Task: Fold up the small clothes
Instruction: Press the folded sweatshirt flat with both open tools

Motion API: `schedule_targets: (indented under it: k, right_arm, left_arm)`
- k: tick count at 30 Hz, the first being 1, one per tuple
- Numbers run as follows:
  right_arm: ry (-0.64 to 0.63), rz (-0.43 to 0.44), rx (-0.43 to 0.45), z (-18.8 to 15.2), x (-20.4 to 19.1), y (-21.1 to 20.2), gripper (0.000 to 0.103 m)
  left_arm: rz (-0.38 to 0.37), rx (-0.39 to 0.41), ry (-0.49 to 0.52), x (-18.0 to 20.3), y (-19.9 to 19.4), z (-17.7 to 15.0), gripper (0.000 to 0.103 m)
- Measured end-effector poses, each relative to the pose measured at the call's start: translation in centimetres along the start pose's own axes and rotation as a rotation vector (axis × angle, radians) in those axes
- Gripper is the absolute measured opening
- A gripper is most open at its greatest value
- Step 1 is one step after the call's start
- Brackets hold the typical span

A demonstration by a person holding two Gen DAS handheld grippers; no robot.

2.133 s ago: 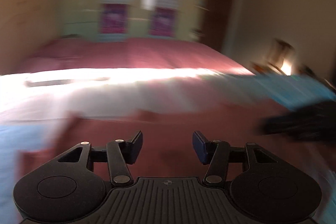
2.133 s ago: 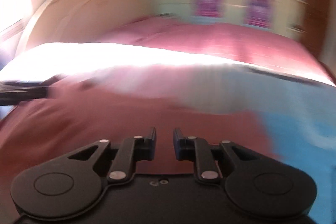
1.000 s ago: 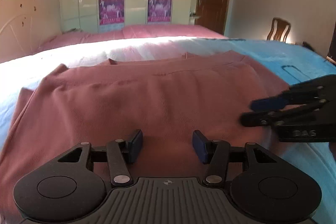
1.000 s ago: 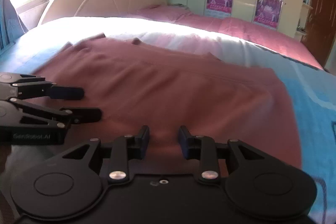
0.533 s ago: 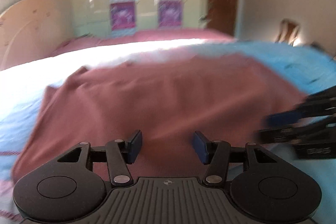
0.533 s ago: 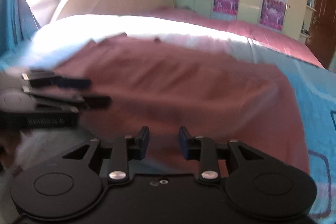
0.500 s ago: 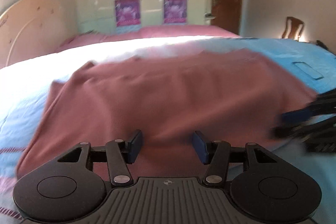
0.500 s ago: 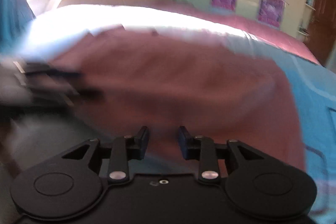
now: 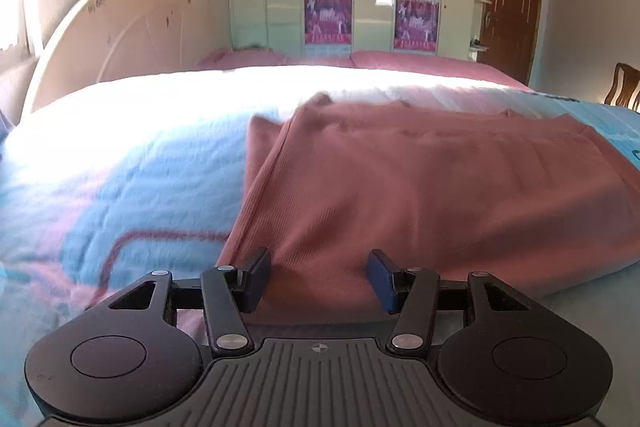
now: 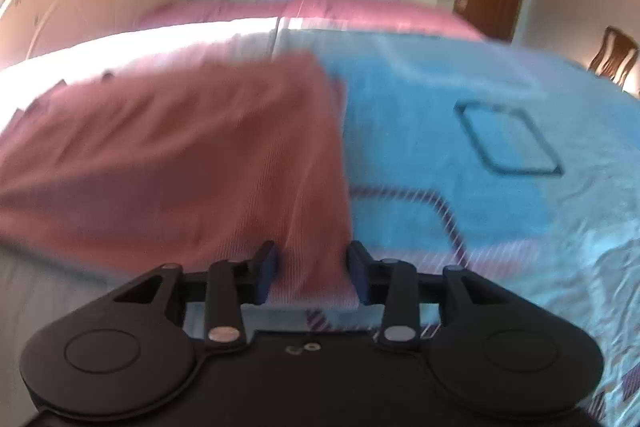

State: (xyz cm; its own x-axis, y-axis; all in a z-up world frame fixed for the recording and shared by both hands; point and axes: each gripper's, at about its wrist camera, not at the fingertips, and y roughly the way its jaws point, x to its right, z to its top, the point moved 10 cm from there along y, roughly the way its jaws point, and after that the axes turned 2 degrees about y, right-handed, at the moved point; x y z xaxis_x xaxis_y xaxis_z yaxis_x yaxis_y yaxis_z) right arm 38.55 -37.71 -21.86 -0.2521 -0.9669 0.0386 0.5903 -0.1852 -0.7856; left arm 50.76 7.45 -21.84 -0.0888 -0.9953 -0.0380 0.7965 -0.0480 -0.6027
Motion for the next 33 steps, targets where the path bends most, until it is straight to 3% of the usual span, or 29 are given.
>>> schedule_targets:
  k: [3,9,10,11,12,13,14,15,16,19,24,30,32,33]
  right_arm:
    - [-0.054,-0.040,-0.006,-0.9,0.4,-0.2,0.016]
    - [-0.054,-0.074,-0.029,-1.1,1.2,0.0,0.017]
    - [-0.049,-0.092,-0.021,-0.7,1.0,-0.3,0.030]
    - [-0.035,-0.115,0.014,-0.2,0.9,-1.0,0.036]
    - [-0.025,-0.135,0.080,0.6,0.4,-2.2,0.054]
    - [-0.022,-0.112,0.123,1.1,-0.6,-3.0,0.061]
    - [-0.018,-0.071,0.139,1.4,-2.1,-3.4,0.060]
    - [-0.022,-0.032,0.134,1.4,-3.8,-3.4,0.053]
    - [-0.043,0.006,0.123,1.3,-5.6,-3.2,0.040]
    - [-0.117,0.052,0.108,0.8,-10.4,-2.0,0.021]
    - [-0.150,0.064,0.026,-0.8,-12.8,0.7,0.024]
    - [-0.158,0.057,0.018,-0.4,-12.5,0.4,0.029]
    - [-0.132,0.053,0.057,0.0,-12.3,-0.8,0.036]
    - [-0.119,0.051,0.081,0.3,-11.9,-1.0,0.050]
  left_arm:
    - [-0.006,-0.003,0.016,-0.7,0.2,-0.6,0.054]
    - [0.043,-0.025,0.059,0.0,-0.4,-0.9,0.054]
    - [0.057,-0.018,0.076,0.6,-1.0,-0.5,0.054]
    - [0.045,0.000,0.074,1.3,-1.6,0.0,0.054]
    - [0.021,0.020,0.067,2.4,-2.4,0.3,0.054]
    - [0.008,0.032,0.071,3.6,-2.7,0.7,0.057]
    - [0.003,0.034,0.078,4.5,-2.8,0.9,0.063]
    - [-0.003,0.038,0.080,5.6,-2.6,1.0,0.078]
    - [-0.009,0.047,0.073,6.5,-2.5,1.1,0.082]
    - [-0.027,0.018,0.090,8.6,-1.7,0.8,0.082]
    - [-0.023,-0.074,0.097,9.6,0.2,-1.0,0.082]
    - [-0.027,-0.072,0.106,9.7,-0.1,-1.4,0.082]
    - [-0.031,-0.071,0.114,9.7,-0.2,-1.5,0.082]
    - [-0.034,-0.069,0.114,9.7,-0.3,-1.5,0.082]
